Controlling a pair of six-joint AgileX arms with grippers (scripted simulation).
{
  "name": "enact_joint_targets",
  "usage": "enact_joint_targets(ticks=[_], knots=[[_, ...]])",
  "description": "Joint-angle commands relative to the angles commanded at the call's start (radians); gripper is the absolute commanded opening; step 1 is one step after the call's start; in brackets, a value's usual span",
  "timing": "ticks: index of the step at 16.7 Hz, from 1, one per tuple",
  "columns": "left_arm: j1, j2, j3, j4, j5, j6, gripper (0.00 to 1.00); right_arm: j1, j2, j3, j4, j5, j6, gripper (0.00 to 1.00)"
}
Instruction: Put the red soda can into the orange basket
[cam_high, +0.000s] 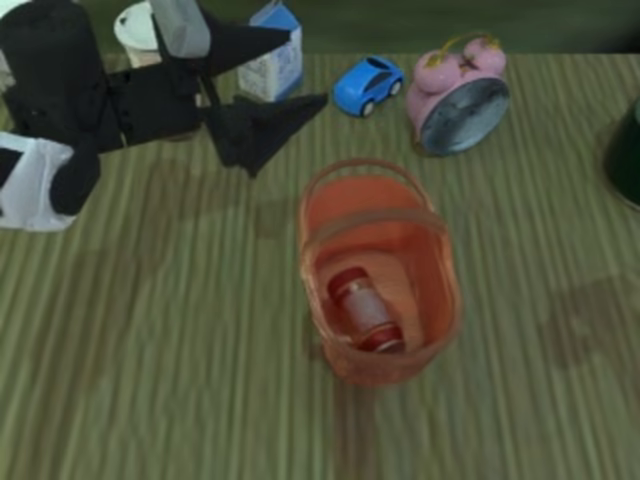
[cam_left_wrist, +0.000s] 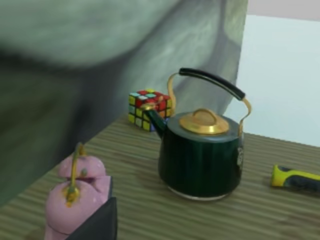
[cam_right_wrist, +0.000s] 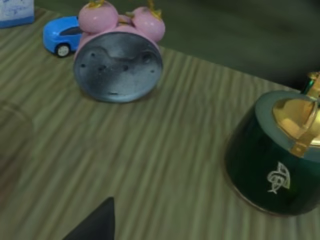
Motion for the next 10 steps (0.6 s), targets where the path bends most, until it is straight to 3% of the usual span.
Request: enact_joint_targets(ticks=[10], knots=[[0.163,-1.046,-0.536,-0.524,-0.559,-0.051,1.00,0.304,1.083,1.022,-0.702,-0.001,-0.461,1.00]])
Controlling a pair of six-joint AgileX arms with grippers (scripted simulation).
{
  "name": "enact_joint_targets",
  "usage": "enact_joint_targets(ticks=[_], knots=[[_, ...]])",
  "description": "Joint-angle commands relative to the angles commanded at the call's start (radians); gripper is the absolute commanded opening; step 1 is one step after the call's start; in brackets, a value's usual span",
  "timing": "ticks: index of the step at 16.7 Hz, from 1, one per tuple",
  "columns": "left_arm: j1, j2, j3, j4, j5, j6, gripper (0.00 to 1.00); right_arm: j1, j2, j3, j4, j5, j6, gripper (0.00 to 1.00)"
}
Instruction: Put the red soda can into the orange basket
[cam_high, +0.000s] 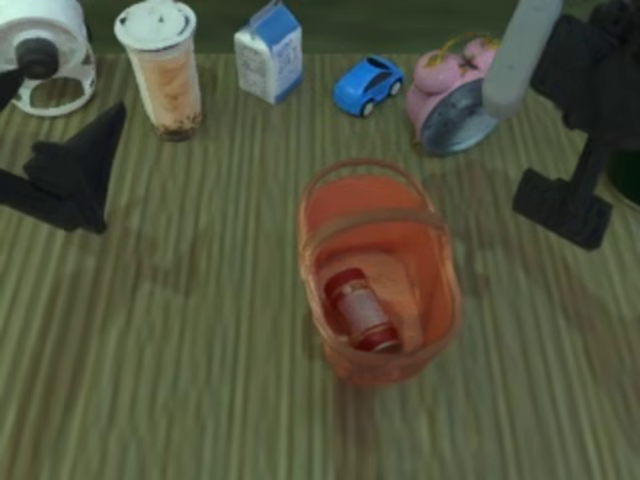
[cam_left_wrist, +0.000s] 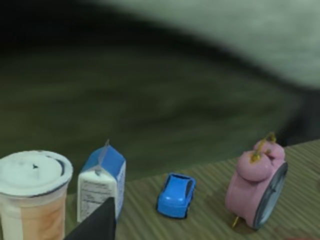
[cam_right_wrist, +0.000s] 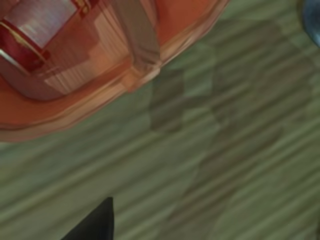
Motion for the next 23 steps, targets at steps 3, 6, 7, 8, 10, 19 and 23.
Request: enact_joint_targets(ticks=[3,6,7,8,10,19,23], knots=[[0.038,-0.329,-0.166,-0.145,-0.160,0.014,1.00,0.082,0.303,0.286,-0.186,0.001,-0.125,1.00],[0.068,-0.597,-0.305,-0.259,-0.297,0.037,1.00,0.149,0.542,0.526,-0.332,0.004,-0.227,1.00],[0.076,-0.667,-0.342,-0.288,-0.336,0.045,1.00,0.168,0.604,0.593,-0.371,0.005,-0.255,1.00],[0.082,-0.726,-0.374,-0.313,-0.369,0.053,1.00,0.184,0.657,0.650,-0.405,0.007,-0.280,1.00],[0.091,-0.811,-0.422,-0.348,-0.420,0.067,1.00,0.207,0.728,0.729,-0.451,0.010,-0.315,1.00],[0.095,-0.861,-0.449,-0.367,-0.452,0.077,1.00,0.219,0.765,0.758,-0.463,0.012,-0.337,1.00],[0.095,-0.861,-0.449,-0.367,-0.452,0.077,1.00,0.222,0.754,0.682,-0.397,0.012,-0.336,1.00]])
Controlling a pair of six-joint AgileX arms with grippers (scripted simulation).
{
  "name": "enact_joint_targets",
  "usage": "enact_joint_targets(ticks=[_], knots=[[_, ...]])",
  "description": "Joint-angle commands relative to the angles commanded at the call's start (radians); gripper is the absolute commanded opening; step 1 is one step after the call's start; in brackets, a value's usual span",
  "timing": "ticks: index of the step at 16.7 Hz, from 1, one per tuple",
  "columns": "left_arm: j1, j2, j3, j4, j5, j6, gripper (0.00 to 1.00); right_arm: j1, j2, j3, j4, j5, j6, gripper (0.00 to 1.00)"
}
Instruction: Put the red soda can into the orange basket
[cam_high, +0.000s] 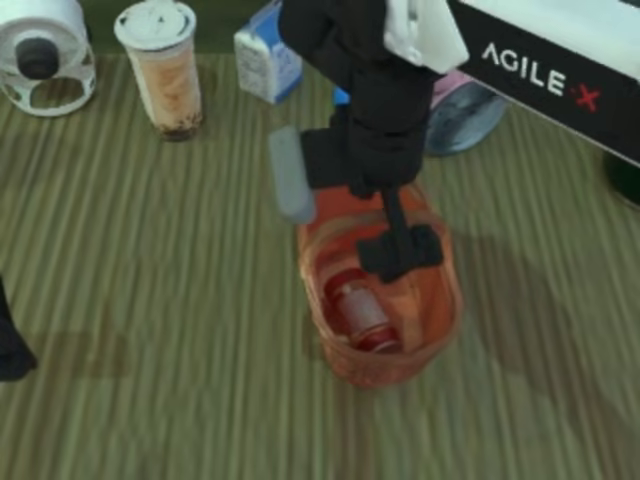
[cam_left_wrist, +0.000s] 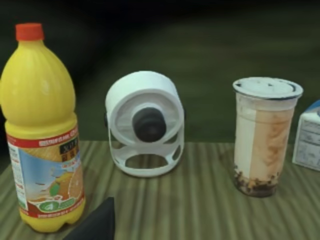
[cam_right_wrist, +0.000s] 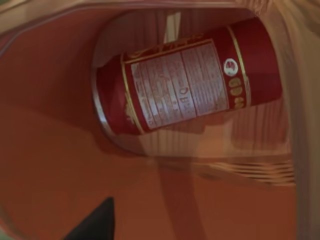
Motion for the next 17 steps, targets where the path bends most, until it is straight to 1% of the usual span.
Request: enact_joint_targets(ticks=[4,17], knots=[[0.000,0.000,0.000,0.000,0.000,0.000,1.00,0.000,-0.001,-0.011,0.009,0.000,0.000,1.00],[0.000,0.000,0.000,0.000,0.000,0.000,1.00,0.000,-0.001,-0.011,0.009,0.000,0.000,0.02]])
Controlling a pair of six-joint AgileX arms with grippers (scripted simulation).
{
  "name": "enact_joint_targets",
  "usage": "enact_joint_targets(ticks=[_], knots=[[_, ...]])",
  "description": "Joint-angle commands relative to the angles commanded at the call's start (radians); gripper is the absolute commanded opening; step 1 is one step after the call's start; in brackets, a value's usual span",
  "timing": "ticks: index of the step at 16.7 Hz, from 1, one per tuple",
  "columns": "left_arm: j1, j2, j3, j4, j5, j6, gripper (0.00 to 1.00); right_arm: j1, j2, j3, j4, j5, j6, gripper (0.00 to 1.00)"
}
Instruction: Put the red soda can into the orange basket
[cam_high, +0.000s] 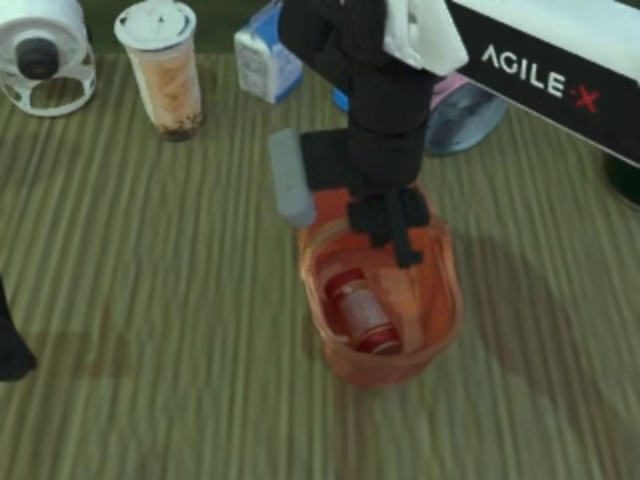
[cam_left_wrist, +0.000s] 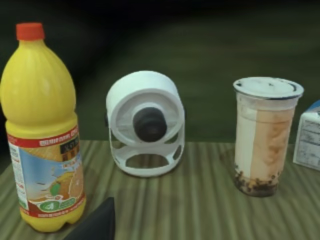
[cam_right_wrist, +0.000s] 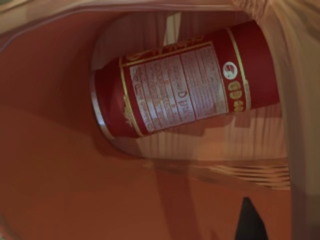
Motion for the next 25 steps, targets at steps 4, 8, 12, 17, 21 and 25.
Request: enact_joint_targets(ticks=[4,8,12,17,21,25], knots=[[0.000,0.000,0.000,0.000,0.000,0.000,1.00,0.000,0.000,0.000,0.000,0.000,0.000,0.00],[0.000,0.000,0.000,0.000,0.000,0.000,1.00,0.000,0.000,0.000,0.000,0.000,0.000,0.00],[0.000,0.000,0.000,0.000,0.000,0.000,1.00,0.000,0.000,0.000,0.000,0.000,0.000,0.00],[0.000,0.000,0.000,0.000,0.000,0.000,1.00,0.000,0.000,0.000,0.000,0.000,0.000,0.00],[0.000,0.000,0.000,0.000,0.000,0.000,1.00,0.000,0.000,0.000,0.000,0.000,0.000,0.00],[0.000,0.000,0.000,0.000,0.000,0.000,1.00,0.000,0.000,0.000,0.000,0.000,0.000,0.00]])
